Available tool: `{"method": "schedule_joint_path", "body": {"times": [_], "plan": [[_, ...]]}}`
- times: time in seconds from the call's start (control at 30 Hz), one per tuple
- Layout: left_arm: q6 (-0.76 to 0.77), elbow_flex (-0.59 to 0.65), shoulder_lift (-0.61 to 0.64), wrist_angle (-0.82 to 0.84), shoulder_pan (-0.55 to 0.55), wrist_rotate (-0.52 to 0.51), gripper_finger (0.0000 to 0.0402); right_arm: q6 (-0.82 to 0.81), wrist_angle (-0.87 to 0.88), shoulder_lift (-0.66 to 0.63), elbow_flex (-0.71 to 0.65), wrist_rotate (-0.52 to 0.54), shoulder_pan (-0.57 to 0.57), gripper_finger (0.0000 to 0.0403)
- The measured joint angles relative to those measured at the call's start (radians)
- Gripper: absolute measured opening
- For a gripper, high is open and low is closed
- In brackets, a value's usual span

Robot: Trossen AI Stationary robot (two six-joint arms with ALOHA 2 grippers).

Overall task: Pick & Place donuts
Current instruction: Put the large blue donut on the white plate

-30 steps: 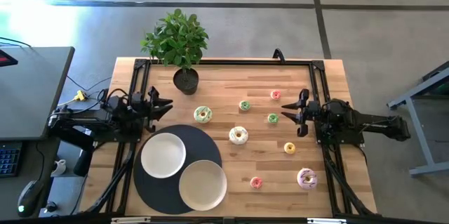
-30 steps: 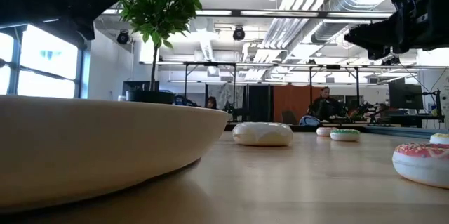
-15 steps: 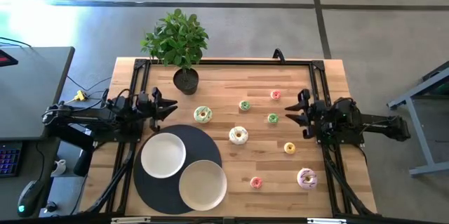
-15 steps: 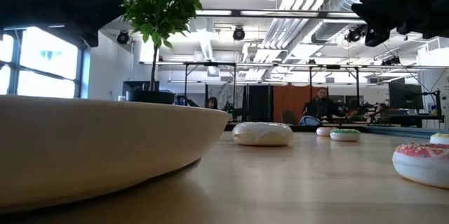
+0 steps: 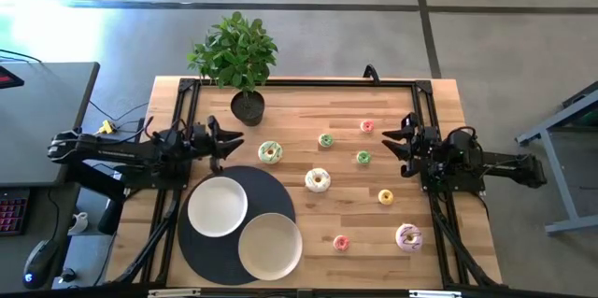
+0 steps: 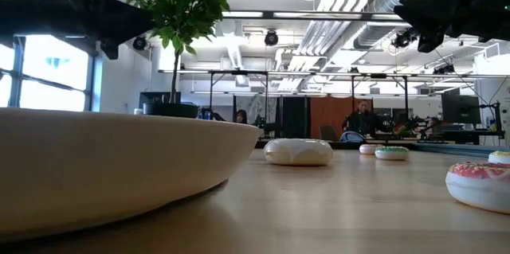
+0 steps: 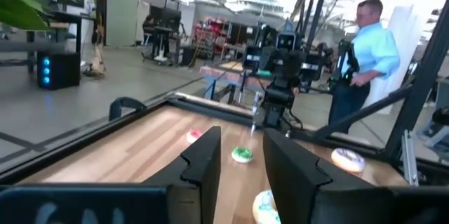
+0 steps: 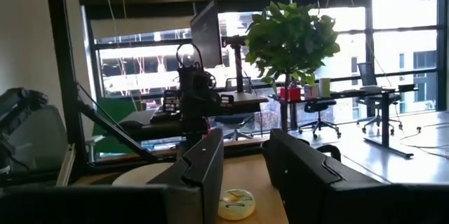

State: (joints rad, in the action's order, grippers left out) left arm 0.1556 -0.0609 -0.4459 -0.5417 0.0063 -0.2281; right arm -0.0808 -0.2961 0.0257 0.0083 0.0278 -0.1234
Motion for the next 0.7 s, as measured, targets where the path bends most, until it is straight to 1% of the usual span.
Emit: {"method": "schedule_joint_path", "body": {"times": [0.17,0.27,0.33,0.4,0.47,0.53,0.7], "plan": [[-0.002,-0.042,-0.092,0.015,0.0,0.037,0.0146,0.017,-0.008,0.0,0.0,0.003,0.0,0.0114],[-0.002,-0.05,-0.162,0.026,0.0,0.049,0.0167,0.064,-0.055,0.0,0.0,0.048,0.0,0.0114],[-0.002,-0.063,-0.21,0.028,0.0,0.05,0.0173,0.067,-0.082,0.0,0.001,0.074,0.0,0.0114],[-0.016,-0.096,-0.269,0.021,0.0,0.03,0.0173,0.061,-0.077,0.003,0.014,0.077,0.0,0.0114],[-0.053,-0.145,-0.338,0.041,0.0,0.006,0.0171,0.03,-0.078,0.015,0.04,0.067,0.0,0.0114],[-0.07,-0.217,-0.421,0.098,0.0,0.001,0.0167,-0.015,-0.085,0.04,0.072,0.063,0.0,0.0114],[-0.049,-0.412,-0.649,0.308,0.0,0.001,0.0162,-0.106,-0.02,0.175,0.141,0.06,0.0,0.0114]]}}
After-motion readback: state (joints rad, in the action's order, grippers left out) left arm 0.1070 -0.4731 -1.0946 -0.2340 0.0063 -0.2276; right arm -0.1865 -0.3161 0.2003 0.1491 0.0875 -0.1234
